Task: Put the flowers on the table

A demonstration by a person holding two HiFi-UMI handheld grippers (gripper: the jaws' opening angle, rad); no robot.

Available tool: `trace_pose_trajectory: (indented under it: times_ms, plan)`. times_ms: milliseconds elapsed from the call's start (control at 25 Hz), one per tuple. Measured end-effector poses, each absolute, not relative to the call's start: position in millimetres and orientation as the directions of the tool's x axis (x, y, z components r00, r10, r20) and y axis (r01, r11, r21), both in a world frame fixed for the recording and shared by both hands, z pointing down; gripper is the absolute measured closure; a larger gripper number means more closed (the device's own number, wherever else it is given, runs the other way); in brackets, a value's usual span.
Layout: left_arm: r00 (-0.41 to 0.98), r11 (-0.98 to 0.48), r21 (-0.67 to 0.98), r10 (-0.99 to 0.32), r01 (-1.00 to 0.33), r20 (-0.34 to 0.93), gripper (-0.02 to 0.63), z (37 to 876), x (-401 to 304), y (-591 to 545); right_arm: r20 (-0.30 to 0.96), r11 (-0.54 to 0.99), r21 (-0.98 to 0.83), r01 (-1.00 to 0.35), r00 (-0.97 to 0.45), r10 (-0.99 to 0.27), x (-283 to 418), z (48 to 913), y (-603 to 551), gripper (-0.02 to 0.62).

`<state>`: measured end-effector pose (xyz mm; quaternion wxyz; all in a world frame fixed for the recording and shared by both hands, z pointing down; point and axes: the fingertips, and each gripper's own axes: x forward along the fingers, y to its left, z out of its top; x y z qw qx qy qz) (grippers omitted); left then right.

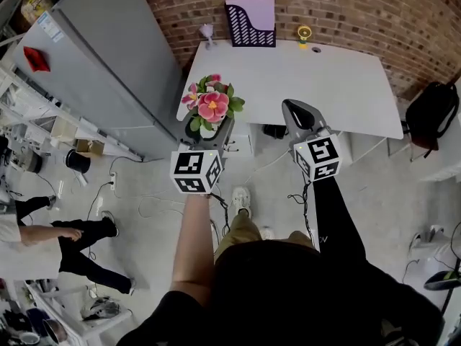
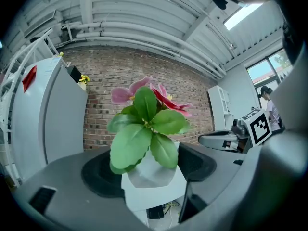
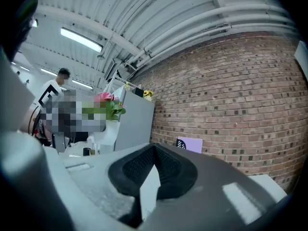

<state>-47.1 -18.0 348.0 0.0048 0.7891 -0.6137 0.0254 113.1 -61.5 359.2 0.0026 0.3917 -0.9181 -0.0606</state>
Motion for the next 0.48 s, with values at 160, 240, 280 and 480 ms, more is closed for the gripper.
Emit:
trace_pose_trajectory:
  times_ms: [160, 240, 280, 480]
  plan:
    - [0.238, -0.240, -0.051, -0.970, -0.969, 0.052, 0.272, 350.5, -57.3, -51.4, -0.050, 0.689, 0.109, -0.717, -0.696, -0.716, 98.0, 359.5, -94.6, 0.595]
    - [0.250, -0.251, -0.033, -0.967, -0.967, 0.048, 0.272, 351.7, -63.0, -72.2, -0.047, 0.693, 0.113, -0.712, -0.700, -0.712, 87.2, 361.3, -113.8, 0.595]
    - [0.255, -0.257, -0.025, -0.966, -0.966, 0.045, 0.272, 352.4, -66.2, -83.8, -0.046, 0.694, 0.113, -0.711, -0.701, -0.711, 82.0, 361.9, -124.5, 0.595]
    - [0.273, -0.274, -0.019, -0.961, -0.962, 0.046, 0.272, 355.1, -88.6, -151.9, -0.052, 0.681, 0.107, -0.724, -0.688, -0.723, 59.3, 360.8, -189.1, 0.595]
